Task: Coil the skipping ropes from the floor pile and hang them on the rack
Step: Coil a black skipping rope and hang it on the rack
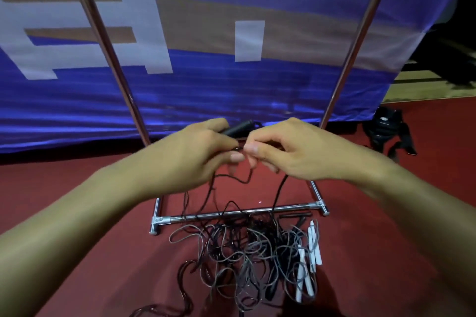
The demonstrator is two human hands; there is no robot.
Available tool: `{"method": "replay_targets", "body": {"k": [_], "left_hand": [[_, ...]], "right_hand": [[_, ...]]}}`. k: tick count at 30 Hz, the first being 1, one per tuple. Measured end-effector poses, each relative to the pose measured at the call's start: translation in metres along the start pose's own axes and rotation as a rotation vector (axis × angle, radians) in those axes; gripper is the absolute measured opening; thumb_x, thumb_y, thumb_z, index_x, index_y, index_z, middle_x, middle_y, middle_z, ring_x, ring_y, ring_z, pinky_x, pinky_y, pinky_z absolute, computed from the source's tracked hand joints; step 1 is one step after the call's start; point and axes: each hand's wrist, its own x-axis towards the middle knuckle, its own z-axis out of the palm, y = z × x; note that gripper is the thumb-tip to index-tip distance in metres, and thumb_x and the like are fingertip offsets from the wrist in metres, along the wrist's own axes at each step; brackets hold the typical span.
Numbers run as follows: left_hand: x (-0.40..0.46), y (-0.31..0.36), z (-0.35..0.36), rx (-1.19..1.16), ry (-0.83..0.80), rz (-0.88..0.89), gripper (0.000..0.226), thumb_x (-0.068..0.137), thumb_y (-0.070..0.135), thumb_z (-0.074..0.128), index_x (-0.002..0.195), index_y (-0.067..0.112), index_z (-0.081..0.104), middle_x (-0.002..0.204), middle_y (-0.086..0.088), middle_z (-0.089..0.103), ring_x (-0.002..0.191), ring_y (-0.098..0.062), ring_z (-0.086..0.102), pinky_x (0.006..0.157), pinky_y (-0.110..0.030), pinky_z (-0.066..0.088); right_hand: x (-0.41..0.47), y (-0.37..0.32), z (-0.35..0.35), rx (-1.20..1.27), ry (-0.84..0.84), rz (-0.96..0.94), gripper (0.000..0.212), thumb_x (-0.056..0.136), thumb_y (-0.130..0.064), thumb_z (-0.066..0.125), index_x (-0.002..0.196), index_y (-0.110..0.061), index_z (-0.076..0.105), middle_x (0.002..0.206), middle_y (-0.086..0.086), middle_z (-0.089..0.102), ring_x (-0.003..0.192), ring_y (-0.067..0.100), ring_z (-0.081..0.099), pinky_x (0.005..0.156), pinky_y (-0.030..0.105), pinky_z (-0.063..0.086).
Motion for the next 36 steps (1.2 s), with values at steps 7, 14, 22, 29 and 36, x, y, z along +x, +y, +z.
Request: {"method": "replay_targets", "body": {"k": [7,14,22,29,36], "left_hand": [[-0.025,-0.061,-0.030,0.200,0.039,-0.261,0.042,0.086,0.061,0.060,0.113,0.031,0.072,0.096,0.008,0.041,0.079,-0.013,0.056,0.073,-0.035,0.043],[-0.006,0.002,0.005,-0.046,-0.052,-0.060,0.019,0.097,0.063,0.040,0.097,0.052,0.055,0.098,0.011,0.044,0.088,-0.005,0.054,0.085,-0.031,0.047],[-0.029,-0.061,-0.025,0.229,0.070,-0.259,0.064,0.090,0.077,0.030,0.098,0.025,0.066,0.092,0.008,0.037,0.078,-0.018,0.056,0.075,-0.045,0.050],[-0.009,-0.006,-0.001,0.036,-0.027,-0.084,0.038,0.090,0.069,0.049,0.112,0.044,0.066,0.097,0.012,0.041,0.085,-0.001,0.053,0.077,-0.017,0.040],[-0.006,-0.011,0.006,-0.085,0.046,-0.103,0.042,0.089,0.076,0.046,0.108,0.043,0.063,0.096,0.011,0.044,0.083,-0.005,0.054,0.073,-0.014,0.039]], "right_hand": [[-0.001,0.057,-0.001,-0.067,-0.162,0.161,0.032,0.109,-0.034,0.044,0.081,-0.024,0.055,0.076,0.000,0.070,0.071,0.008,0.070,0.075,0.032,0.049],[0.002,-0.003,0.008,-0.128,0.060,-0.082,0.029,0.105,-0.038,0.050,0.083,-0.028,0.065,0.068,-0.015,0.063,0.065,0.004,0.058,0.064,0.017,0.041],[0.004,0.054,0.014,-0.089,-0.149,0.137,0.036,0.109,-0.038,0.041,0.078,-0.027,0.055,0.067,-0.016,0.063,0.065,0.004,0.062,0.076,0.028,0.049],[0.003,0.007,0.015,-0.122,-0.089,-0.014,0.034,0.106,-0.043,0.045,0.083,-0.028,0.065,0.064,-0.006,0.063,0.061,0.012,0.060,0.065,0.025,0.045],[-0.006,0.010,0.005,0.082,0.134,0.008,0.033,0.105,-0.039,0.047,0.080,-0.027,0.063,0.060,-0.007,0.057,0.054,0.005,0.049,0.058,0.021,0.040]]}}
